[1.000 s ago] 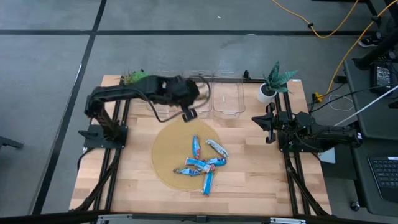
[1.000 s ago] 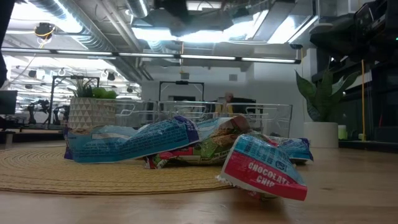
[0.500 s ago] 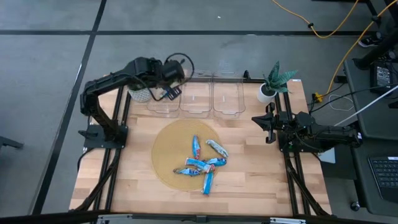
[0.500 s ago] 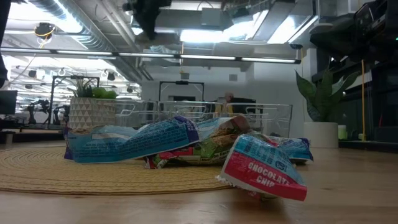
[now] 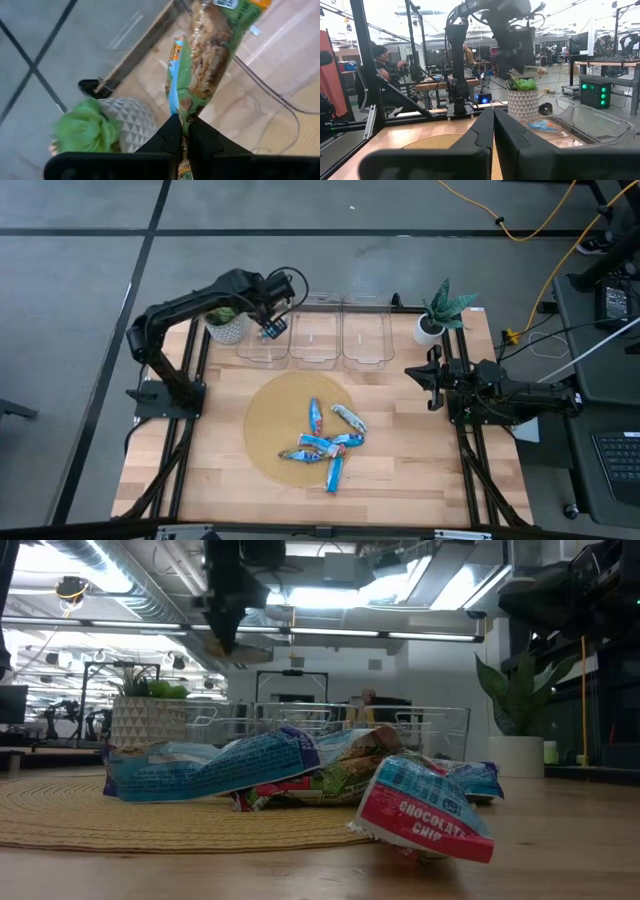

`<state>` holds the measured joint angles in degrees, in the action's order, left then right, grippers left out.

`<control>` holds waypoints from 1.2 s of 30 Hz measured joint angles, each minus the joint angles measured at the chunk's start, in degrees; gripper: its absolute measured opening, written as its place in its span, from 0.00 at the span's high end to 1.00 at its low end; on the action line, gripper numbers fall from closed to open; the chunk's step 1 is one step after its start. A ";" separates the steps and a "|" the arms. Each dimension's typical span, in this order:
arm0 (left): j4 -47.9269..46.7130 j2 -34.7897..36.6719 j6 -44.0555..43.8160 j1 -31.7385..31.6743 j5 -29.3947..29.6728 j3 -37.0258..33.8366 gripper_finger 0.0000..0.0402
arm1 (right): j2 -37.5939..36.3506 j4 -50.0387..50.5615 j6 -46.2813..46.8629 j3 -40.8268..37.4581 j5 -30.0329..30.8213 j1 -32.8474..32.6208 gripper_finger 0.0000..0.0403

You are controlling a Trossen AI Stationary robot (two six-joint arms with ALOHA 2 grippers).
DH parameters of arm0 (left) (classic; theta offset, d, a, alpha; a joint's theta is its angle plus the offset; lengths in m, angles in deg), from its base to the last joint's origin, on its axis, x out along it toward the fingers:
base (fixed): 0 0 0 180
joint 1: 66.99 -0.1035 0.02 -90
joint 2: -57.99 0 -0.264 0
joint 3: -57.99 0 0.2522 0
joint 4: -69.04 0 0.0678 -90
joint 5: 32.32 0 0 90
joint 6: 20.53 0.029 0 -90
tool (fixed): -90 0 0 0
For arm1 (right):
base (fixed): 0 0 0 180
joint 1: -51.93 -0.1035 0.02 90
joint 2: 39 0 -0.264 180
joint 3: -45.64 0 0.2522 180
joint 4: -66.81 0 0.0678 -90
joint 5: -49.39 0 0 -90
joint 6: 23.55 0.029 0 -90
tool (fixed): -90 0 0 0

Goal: Pick and place Granola Bars by type
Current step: Put the yellow granola bar into the left transparent bin

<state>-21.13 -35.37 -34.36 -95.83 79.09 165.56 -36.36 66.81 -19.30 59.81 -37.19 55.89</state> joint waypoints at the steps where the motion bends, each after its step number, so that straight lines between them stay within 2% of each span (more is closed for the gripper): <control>1: 0.70 0.00 0.04 -0.31 -0.57 -0.88 0.96 | 0.00 0.00 -0.04 0.00 0.00 -0.01 0.96; 14: 12.80 0.00 -0.47 -1.72 -6.02 -15.14 0.97 | -0.01 0.00 -0.22 0.00 0.00 0.00 0.96; 21: 18.49 0.00 -3.08 -1.72 -6.97 -22.86 0.97 | -0.02 0.00 -0.22 0.00 0.00 -0.01 0.96; 27: 21.97 0.00 -3.50 -1.70 -10.66 -26.96 0.96 | -0.01 0.00 -0.24 0.00 0.00 0.00 0.96; 36: 23.59 0.00 -4.94 -1.70 -10.81 -29.74 0.89 | -0.01 0.01 -0.24 0.00 0.00 -0.01 0.96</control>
<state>2.46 -35.37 -39.30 -97.53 68.28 135.82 -36.38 66.82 -19.54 59.81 -37.19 55.88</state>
